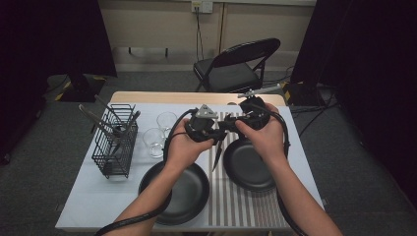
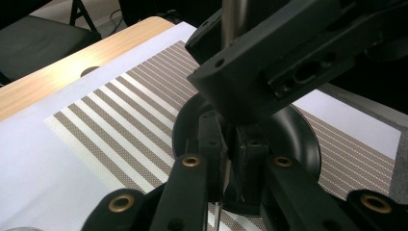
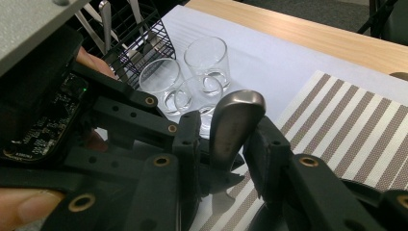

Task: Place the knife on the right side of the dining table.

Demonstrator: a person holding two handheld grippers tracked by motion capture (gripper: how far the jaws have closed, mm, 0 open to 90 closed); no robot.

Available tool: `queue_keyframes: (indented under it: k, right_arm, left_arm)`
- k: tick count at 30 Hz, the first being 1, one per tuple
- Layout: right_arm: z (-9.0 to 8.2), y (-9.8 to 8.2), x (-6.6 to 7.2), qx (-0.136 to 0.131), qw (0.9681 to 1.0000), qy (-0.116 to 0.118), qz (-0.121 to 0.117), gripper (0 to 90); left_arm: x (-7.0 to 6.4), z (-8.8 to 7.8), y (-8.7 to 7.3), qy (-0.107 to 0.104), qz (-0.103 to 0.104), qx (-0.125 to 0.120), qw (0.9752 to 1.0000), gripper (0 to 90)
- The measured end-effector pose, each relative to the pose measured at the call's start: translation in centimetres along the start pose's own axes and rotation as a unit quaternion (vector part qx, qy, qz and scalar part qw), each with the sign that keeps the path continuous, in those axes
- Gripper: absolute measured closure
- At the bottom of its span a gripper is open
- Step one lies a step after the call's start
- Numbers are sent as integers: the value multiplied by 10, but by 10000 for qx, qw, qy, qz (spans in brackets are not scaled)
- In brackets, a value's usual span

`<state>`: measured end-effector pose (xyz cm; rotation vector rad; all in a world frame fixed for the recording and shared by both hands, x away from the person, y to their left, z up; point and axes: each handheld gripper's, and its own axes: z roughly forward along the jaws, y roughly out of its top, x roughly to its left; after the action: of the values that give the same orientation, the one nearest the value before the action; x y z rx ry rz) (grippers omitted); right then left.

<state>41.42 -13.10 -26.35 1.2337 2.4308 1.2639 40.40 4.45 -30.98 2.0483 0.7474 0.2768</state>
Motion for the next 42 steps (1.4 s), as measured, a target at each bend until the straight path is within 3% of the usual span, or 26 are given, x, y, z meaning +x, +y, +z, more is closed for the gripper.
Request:
queue_keyframes:
  k: [4, 9, 12, 21, 26, 42]
  right_arm:
    - [0, 0, 0, -35, 10000, -79, -18, 733]
    - [-1, 0, -1, -68, 9999, 7, 106, 741]
    - [-1, 1, 1, -34, 10000, 4, 90, 742]
    - [2, 6, 1, -61, 9999, 156, -9, 744]
    - [4, 7, -2, -29, 9999, 119, -94, 744]
    - [14, 12, -13, -15, 9996, 273, -79, 745]
  left_arm:
    - [-1, 0, 0, 12, -23, -13, 10000, 836]
    - [0, -1, -1, -12, -104, -91, 9999, 835]
    - [1, -1, -3, -112, -148, -126, 9997, 830]
    - [5, -7, -12, -102, -293, -94, 9995, 555]
    - [11, -9, -23, -116, -306, 40, 9995, 425]
    - [18, -12, -53, -176, -414, 244, 9987, 275]
